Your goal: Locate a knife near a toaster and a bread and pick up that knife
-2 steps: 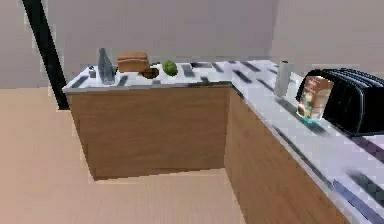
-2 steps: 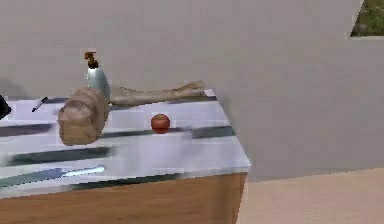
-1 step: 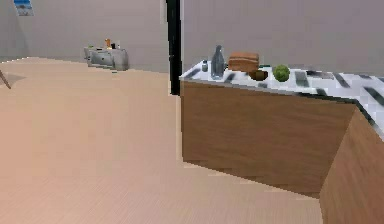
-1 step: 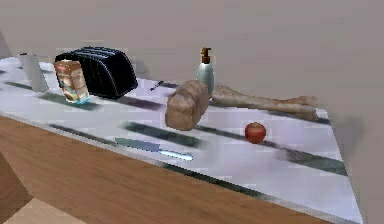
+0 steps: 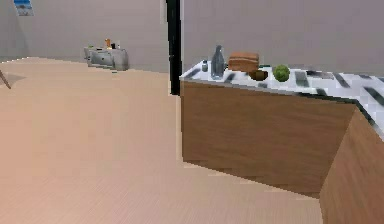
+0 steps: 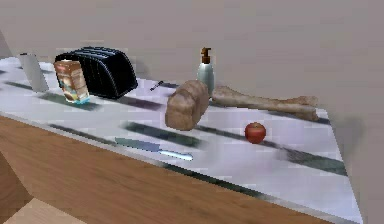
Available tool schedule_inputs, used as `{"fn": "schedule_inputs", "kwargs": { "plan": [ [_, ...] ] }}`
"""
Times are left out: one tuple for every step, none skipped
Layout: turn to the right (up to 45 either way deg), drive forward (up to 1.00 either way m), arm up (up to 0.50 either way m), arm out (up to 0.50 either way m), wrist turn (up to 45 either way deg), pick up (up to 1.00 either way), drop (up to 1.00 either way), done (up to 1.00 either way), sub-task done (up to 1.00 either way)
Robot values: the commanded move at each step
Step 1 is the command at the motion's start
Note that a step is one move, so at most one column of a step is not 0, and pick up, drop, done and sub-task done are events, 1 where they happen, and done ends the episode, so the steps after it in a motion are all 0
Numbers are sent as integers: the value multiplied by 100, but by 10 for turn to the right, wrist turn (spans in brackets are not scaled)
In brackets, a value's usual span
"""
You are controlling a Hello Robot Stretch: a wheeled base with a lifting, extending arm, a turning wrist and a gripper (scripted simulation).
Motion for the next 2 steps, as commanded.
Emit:
{"fn": "schedule_inputs", "kwargs": {
  "plan": [
    [0, 0, 38, 0, 0, 0, 0, 0, 0],
    [0, 0, 0, 22, 0, 0, 0, 0, 0]
  ]
}}
